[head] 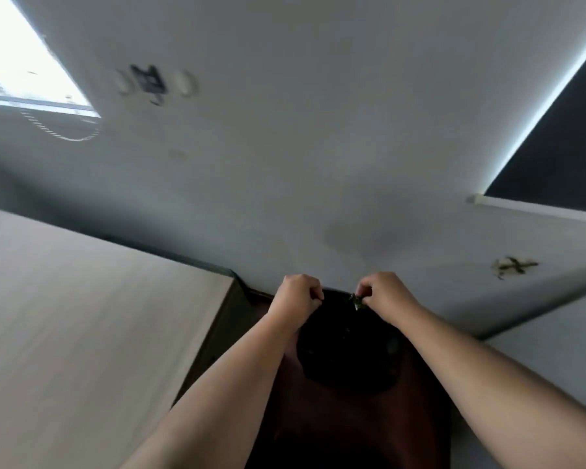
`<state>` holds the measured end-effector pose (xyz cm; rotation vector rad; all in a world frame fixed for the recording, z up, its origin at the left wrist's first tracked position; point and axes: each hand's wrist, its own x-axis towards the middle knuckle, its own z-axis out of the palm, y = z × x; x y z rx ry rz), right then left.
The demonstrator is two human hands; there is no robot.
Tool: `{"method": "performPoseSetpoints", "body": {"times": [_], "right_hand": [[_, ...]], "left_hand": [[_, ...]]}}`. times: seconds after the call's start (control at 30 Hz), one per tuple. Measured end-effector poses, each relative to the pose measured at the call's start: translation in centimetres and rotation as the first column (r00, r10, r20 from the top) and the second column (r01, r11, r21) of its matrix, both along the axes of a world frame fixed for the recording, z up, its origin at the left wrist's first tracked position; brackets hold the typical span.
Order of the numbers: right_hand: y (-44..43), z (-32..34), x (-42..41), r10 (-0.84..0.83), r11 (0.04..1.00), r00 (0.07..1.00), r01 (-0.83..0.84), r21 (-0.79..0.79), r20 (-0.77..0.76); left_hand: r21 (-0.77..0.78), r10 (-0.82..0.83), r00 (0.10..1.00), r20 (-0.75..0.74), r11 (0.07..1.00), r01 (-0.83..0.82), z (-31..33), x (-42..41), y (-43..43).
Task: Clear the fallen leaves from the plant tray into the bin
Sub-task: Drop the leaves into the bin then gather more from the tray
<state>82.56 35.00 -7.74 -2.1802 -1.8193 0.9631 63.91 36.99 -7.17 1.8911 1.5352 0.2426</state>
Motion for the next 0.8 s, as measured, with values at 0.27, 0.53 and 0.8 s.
{"method": "performPoseSetpoints", "body": {"times": [0.27, 0.53, 0.8], "right_hand": [[1.0, -11.2, 4.1, -0.173, 0.982, 0.985, 0.172, -0.082, -0.001], [1.3, -15.8, 5.8, -0.22, 0.961, 0.975, 0.215, -0.175, -0.008], [2.3, -9.4, 5.7, -0.154, 0.982, 0.988, 0.15, -0.116, -0.022]], "left_hand": [[-0.2, -0.103, 0.994, -0.038, 0.975, 0.094, -11.5, 5.3, 4.5], [-0.279, -0.226, 0.969, -0.101, 0.941, 0.19, -16.2, 6.9, 6.9], [-0.238, -0.276, 0.948, -0.159, 0.943, 0.234, -10.2, 5.2, 6.8]]}}
